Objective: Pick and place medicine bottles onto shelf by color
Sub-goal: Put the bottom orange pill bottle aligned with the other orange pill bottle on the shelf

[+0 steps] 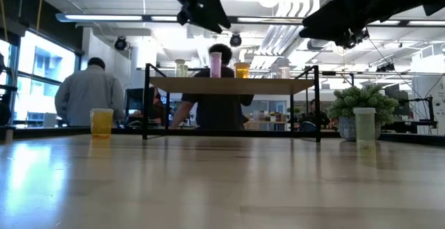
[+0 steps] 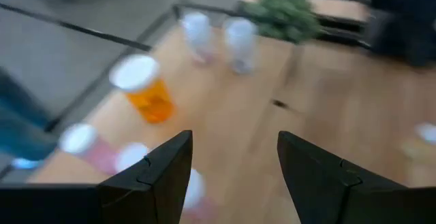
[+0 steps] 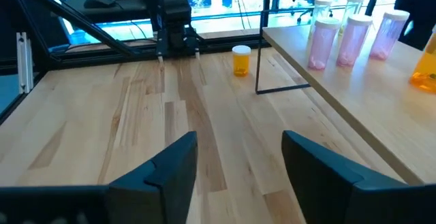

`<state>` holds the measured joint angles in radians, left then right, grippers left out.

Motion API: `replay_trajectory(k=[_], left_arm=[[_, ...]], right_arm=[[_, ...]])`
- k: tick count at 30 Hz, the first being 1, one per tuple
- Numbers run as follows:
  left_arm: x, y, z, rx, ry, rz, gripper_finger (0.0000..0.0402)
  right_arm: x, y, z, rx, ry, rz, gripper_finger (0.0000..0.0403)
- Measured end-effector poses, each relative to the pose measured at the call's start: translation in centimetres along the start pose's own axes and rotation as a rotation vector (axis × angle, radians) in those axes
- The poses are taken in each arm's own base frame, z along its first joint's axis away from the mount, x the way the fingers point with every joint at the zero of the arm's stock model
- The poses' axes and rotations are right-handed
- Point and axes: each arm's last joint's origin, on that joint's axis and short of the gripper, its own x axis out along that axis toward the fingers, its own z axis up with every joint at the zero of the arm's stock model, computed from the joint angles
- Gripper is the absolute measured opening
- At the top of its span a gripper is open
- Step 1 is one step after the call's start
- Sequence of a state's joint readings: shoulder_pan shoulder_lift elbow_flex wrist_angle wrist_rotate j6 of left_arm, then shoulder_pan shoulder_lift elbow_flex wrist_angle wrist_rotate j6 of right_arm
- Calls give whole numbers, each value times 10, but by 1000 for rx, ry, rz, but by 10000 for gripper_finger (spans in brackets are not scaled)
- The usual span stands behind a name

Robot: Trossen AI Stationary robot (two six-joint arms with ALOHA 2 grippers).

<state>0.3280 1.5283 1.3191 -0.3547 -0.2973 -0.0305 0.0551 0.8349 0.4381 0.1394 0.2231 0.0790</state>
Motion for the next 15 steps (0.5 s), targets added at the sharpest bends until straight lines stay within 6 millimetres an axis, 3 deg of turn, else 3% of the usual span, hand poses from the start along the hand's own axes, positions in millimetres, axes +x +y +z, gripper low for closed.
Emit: replay_trajectory(k=[7, 15], left_arm=[[-29, -7, -2, -10, -7, -154, 207], [-47, -24, -2, -4, -16, -252, 207]], right_arm=[[-1, 0, 1, 3, 68, 0, 273], [-23, 4, 35, 109, 343, -16, 298]])
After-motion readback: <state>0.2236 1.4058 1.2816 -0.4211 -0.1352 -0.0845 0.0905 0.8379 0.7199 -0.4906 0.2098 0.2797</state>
